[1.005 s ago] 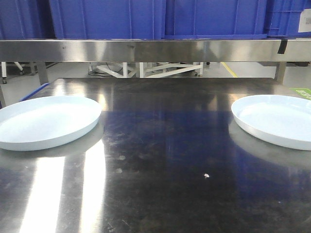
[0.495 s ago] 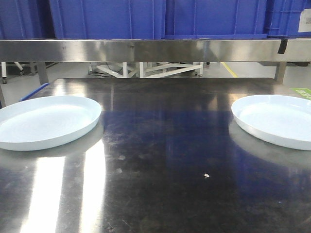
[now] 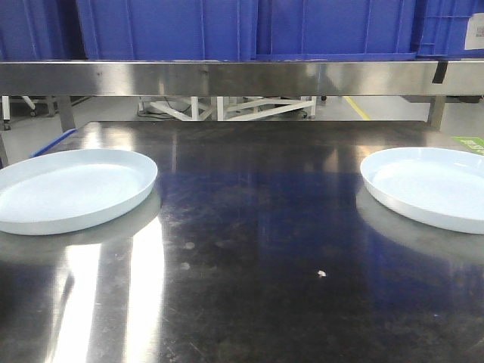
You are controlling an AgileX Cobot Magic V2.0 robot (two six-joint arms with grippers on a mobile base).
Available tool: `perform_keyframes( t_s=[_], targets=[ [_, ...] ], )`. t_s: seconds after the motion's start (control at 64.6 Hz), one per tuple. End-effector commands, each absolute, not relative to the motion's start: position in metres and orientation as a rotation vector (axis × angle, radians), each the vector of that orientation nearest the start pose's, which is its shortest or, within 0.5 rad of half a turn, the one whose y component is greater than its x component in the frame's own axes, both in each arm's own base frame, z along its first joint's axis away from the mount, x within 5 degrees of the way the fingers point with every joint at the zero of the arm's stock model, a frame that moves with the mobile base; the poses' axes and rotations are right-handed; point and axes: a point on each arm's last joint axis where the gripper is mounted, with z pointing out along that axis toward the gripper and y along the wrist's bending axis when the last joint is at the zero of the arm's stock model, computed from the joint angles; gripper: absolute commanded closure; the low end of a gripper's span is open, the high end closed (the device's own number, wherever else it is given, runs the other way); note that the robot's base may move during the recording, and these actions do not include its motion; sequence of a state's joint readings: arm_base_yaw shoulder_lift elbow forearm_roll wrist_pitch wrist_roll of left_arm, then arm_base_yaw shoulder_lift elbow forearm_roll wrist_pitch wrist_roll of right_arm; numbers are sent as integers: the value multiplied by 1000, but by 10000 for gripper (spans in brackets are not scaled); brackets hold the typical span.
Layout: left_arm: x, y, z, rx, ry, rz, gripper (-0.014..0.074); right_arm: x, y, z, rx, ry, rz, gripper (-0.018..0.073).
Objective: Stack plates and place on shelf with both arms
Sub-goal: 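Move the left gripper down to the rim of the nearer white plate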
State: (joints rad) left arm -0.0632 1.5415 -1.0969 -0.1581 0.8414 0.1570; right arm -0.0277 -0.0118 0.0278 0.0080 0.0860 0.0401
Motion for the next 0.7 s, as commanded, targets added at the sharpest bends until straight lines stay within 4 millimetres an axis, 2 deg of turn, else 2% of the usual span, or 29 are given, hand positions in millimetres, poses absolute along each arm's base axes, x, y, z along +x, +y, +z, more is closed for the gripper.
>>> perform_keyframes(
  t_s=[0.0,0.124,0.34,0.541,0.681],
  targets=[
    [319,-34,271,162,2731,-223,514,55,-2,205,52,1483,3,504],
    [338,-36,268,128,2749,-236,468,55,-2,205,52,1483,3,504],
    [354,-36,266,129,2739,-233,247,55,-2,205,52,1483,3,504],
    [359,-19,261,76,2741,-194,232,55,-2,205,52,1483,3,504],
    [360,-17,261,69,2736,-192,234,55,-2,205,52,1483,3,504]
  ],
)
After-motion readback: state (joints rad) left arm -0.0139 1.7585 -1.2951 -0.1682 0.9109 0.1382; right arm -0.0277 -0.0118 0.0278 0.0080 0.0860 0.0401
